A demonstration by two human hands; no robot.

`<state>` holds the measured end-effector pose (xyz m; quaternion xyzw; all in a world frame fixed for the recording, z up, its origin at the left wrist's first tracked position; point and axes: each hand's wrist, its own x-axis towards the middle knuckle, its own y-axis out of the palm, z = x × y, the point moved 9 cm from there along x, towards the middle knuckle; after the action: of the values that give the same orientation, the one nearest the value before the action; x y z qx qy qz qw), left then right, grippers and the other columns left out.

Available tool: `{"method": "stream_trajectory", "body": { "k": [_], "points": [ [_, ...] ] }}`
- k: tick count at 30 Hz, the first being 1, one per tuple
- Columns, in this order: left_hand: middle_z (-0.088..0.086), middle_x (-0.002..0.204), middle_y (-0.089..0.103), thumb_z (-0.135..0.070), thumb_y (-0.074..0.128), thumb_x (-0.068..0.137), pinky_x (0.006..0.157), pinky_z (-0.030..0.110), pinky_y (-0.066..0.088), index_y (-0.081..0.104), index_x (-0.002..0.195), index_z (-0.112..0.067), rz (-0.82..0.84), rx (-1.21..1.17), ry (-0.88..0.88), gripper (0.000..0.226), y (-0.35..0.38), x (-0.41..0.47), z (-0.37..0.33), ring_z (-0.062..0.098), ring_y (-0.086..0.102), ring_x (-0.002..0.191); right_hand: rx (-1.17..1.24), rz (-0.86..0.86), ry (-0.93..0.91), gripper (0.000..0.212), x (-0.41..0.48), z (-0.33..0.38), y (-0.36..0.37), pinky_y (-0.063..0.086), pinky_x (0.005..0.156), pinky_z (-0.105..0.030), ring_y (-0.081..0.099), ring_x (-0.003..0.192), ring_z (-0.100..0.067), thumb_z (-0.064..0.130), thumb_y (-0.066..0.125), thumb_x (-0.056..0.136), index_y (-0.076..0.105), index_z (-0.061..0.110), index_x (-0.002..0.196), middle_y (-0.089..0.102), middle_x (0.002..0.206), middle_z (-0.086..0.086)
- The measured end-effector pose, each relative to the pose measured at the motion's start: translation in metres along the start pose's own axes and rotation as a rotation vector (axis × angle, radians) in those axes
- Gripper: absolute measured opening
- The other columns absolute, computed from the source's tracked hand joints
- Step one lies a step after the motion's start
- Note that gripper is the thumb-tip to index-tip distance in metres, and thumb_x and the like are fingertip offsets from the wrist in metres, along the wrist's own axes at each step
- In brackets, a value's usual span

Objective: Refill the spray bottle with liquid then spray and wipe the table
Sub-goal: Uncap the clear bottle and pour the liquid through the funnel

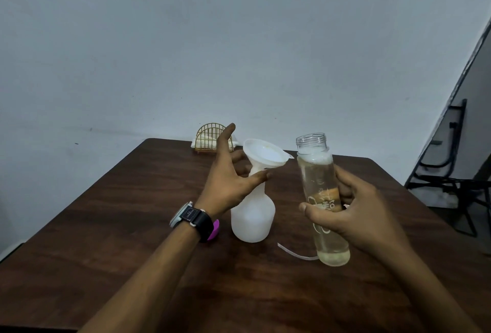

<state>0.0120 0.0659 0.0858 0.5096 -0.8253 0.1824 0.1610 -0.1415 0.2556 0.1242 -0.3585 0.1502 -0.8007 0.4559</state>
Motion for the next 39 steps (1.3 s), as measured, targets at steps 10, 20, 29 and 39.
{"method": "stream_trajectory", "body": {
  "k": [10, 20, 29, 39],
  "points": [
    [-0.001, 0.100, 0.082, -0.024, 0.099, 0.066, 0.090, 0.019, 0.052, 0.023, 0.158, -0.034, -0.078, -0.060, -0.092, 0.120, -0.001, -0.004, 0.011, 0.005, 0.076, 0.097, -0.241, 0.036, -0.056, 0.067, 0.010, 0.014, -0.009, 0.055, 0.071, -0.020, 0.069, 0.077, 0.010, 0.037, 0.094, 0.066, 0.052, 0.070, 0.107, 0.072, 0.084, 0.035],
    [-0.006, 0.091, 0.082, -0.035, 0.098, 0.066, 0.102, 0.034, 0.054, 0.029, 0.155, -0.036, -0.126, 0.009, -0.113, 0.112, 0.000, -0.010, 0.009, 0.003, 0.073, 0.105, -0.514, 0.093, -0.035, 0.077, 0.025, 0.011, -0.017, 0.058, 0.068, -0.040, 0.064, 0.075, 0.004, 0.069, 0.076, 0.056, 0.047, 0.062, 0.127, 0.067, 0.080, 0.028],
    [-0.003, 0.097, 0.082, -0.037, 0.099, 0.065, 0.107, 0.043, 0.054, 0.030, 0.154, -0.037, -0.122, 0.014, -0.169, 0.113, 0.001, -0.011, 0.012, 0.006, 0.071, 0.111, -0.593, 0.148, -0.031, 0.065, 0.030, 0.013, -0.020, 0.054, 0.061, -0.038, 0.061, 0.076, 0.004, 0.056, 0.082, 0.060, 0.059, 0.052, 0.121, 0.063, 0.083, 0.038],
    [-0.009, 0.102, 0.079, -0.036, 0.098, 0.066, 0.103, 0.036, 0.052, 0.031, 0.158, -0.031, -0.133, 0.025, -0.187, 0.114, 0.000, -0.013, 0.006, 0.005, 0.070, 0.108, -0.615, 0.150, -0.013, 0.069, 0.037, 0.010, -0.026, 0.057, 0.067, -0.038, 0.065, 0.074, -0.004, 0.065, 0.077, 0.056, 0.050, 0.061, 0.120, 0.069, 0.076, 0.019]
  ]
}}
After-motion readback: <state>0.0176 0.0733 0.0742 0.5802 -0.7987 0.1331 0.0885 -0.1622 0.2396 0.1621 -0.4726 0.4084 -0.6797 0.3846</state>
